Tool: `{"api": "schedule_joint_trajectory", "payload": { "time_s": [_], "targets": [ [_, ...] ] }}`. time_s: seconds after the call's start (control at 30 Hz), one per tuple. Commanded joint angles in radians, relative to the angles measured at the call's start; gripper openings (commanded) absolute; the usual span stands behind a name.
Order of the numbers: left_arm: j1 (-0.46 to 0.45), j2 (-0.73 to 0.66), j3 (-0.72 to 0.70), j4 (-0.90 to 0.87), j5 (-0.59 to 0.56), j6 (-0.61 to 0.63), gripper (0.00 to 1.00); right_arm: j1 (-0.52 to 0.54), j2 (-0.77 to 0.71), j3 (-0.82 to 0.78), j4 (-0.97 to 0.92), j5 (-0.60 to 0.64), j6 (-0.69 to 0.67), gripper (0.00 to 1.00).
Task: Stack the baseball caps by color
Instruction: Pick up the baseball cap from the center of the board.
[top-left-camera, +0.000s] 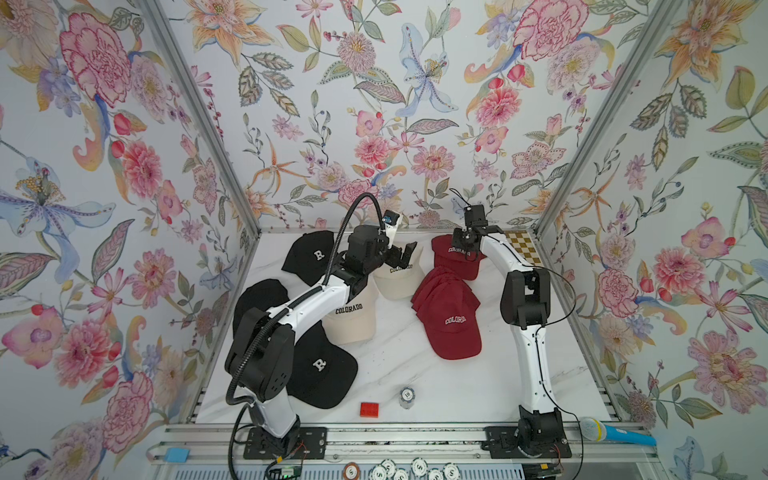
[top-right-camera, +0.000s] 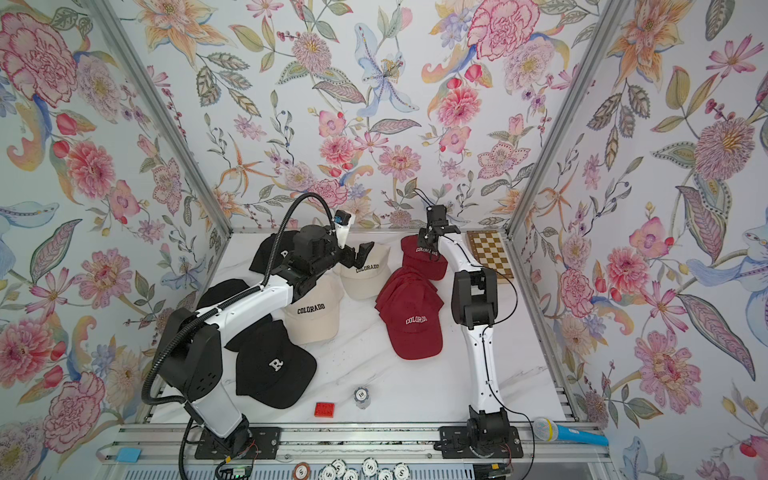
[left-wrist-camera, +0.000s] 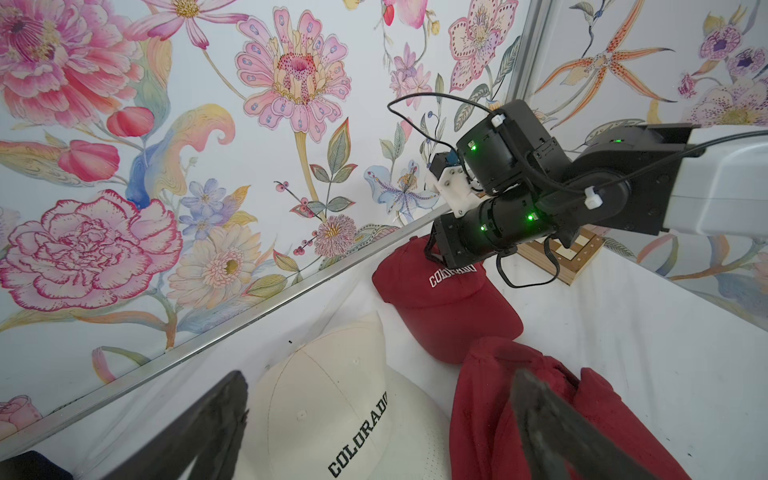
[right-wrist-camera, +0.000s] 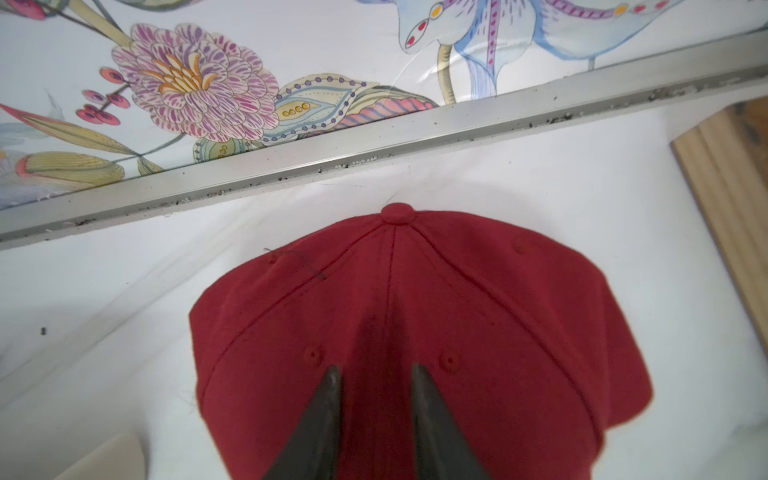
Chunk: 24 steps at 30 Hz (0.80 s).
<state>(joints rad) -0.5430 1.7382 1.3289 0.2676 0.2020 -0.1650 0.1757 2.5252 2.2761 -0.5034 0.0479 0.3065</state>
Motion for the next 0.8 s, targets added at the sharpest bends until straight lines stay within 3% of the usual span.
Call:
{"api": "schedule_joint_trajectory", "payload": {
  "time_s": [0.0, 0.07, 0.3, 0.77],
  "targets": [
    [0.010, -0.002, 0.001, 0.019, -0.018, -0.016, 1.00, -0.010, 0.027, 0.021, -0.034, -0.023, -0.001, 0.19],
    [0.009, 0.000, 0.005, 0.015, -0.021, -0.017, 1.00, -0.015, 0.027, 0.022, -0.035, -0.038, -0.001, 0.10],
    [0.009, 0.006, 0.016, 0.010, -0.026, -0.018, 1.00, -0.031, 0.001, 0.023, -0.037, -0.056, -0.003, 0.00],
    [0.009, 0.026, 0.036, 0.021, -0.015, -0.013, 1.00, -0.044, -0.126, 0.009, -0.074, -0.065, -0.040, 0.00]
  ]
}}
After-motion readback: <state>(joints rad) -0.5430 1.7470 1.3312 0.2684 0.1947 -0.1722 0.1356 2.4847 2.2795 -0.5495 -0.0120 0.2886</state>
